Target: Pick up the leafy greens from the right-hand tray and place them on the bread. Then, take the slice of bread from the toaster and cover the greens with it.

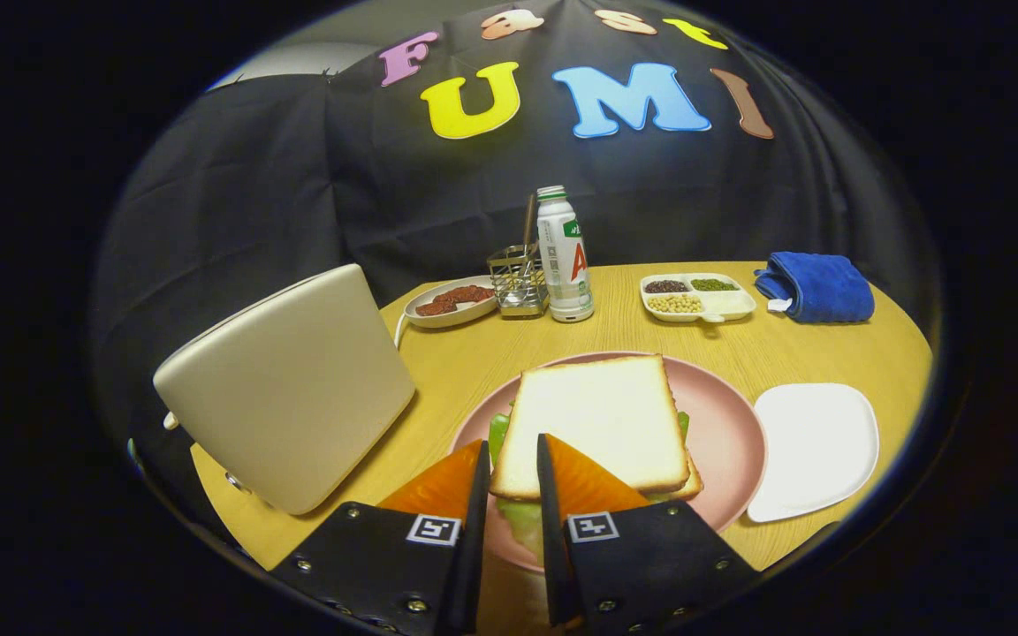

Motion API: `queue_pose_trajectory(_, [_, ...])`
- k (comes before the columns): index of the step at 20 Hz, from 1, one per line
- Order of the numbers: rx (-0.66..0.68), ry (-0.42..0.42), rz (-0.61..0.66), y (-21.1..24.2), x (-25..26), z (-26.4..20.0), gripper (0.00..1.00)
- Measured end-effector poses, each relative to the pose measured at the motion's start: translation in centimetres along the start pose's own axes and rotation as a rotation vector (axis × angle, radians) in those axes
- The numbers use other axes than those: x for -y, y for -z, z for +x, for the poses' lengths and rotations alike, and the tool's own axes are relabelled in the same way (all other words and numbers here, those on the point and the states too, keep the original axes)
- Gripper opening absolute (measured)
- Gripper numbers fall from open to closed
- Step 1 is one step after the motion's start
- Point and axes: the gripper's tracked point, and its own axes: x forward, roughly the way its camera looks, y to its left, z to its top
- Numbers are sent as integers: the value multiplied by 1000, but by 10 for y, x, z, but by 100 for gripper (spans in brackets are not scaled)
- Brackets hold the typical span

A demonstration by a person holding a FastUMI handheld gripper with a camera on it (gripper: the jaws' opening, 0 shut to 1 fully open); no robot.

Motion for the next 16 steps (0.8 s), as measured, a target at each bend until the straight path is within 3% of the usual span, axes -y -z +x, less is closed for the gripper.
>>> queue_pose_trajectory(7, [22,4,2,-11,4,-4,30])
queue_pose_trajectory(16, [166,106,-97,-68,37,-29,30])
